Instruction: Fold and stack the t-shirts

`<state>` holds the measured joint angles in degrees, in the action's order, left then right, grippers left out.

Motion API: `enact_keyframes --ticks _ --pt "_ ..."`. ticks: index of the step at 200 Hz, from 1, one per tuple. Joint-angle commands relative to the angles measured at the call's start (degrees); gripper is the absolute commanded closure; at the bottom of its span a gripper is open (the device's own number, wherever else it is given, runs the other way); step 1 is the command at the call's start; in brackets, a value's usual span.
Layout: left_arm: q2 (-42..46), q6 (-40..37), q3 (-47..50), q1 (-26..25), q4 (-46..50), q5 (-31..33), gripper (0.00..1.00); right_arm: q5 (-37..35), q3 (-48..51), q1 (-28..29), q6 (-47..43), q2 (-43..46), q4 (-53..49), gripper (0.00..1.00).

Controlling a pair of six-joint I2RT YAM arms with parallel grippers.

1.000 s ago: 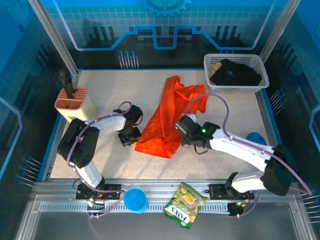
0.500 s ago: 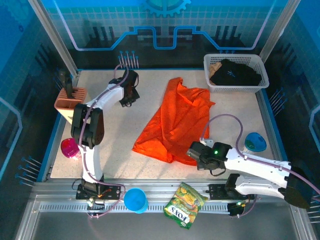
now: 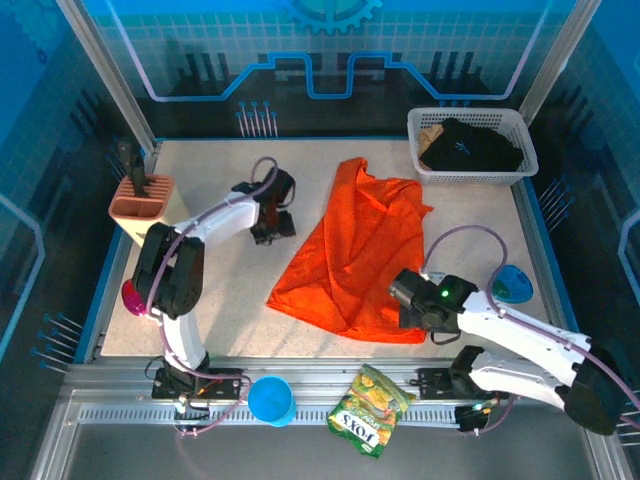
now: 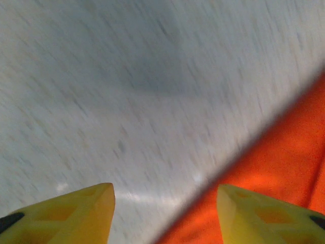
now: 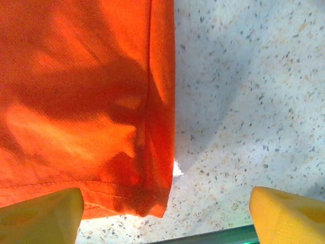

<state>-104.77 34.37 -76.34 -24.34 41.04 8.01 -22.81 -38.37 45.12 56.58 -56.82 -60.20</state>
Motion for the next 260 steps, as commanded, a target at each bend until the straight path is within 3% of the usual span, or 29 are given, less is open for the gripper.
enact_keyframes --ticks 1,30,44,58,68,100,117,149,158,166,182,227,260 --pt "3.0 1.0 4.6 -4.8 0.4 -3.3 0.42 2.2 -4.7 -6.1 -9.2 3.1 2.8 0.13" --pt "1.3 5.4 9.3 -6.7 -4.1 -2.4 0.42 13.5 -7.0 -20.2 -19.7 0.7 14.7 0.23" --pt "-1.0 6.9 9.5 -7.2 -4.7 0.3 0.42 18.7 -9.4 -26.3 -23.1 -4.7 19.9 0.27" --pt "-3.7 7.5 8.7 -7.6 -4.1 2.6 0.44 19.1 -14.6 -30.2 -26.3 -12.4 22.2 0.29" --pt "-5.4 7.6 7.8 -7.7 -3.8 2.9 0.5 18.1 -18.7 -31.8 -28.5 -18.7 23.0 0.3" --pt "-9.1 7.3 5.6 -8.4 -3.3 3.5 0.86 15.4 -28.5 -34.5 -31.2 -35.1 24.6 0.4" --pt "-9.9 7.5 5.3 -8.5 -3.1 4.2 0.98 13.3 -30.6 -35.1 -30.9 -40.8 25.1 0.41" --pt "-11.8 6.9 3.3 -8.3 -1.9 6.7 1.0 15.8 -28.9 -36.0 -28.0 -46.0 28.8 0.41" --pt "-12.8 6.2 1.6 -8.2 -0.7 7.7 1.0 17.2 -28.6 -36.0 -27.4 -47.2 29.6 0.52" --pt "-13.5 5.4 -0.1 -7.8 0.5 8.8 1.0 18.2 -28.2 -36.0 -26.9 -48.1 30.0 0.71" --pt "-14.6 3.9 -4.2 -6.4 2.9 10.9 1.0 19.4 -26.3 -35.9 -25.6 -47.5 31.3 1.0" --pt "-19.1 -1.6 -20.8 0.8 8.9 14.6 1.0 20.2 -13.1 -34.0 -15.4 -33.6 37.5 1.0" --pt "-31.3 -5.7 -44.8 5.0 18.0 16.3 1.0 15.8 -0.9 -23.5 0.9 -23.9 42.0 1.0"
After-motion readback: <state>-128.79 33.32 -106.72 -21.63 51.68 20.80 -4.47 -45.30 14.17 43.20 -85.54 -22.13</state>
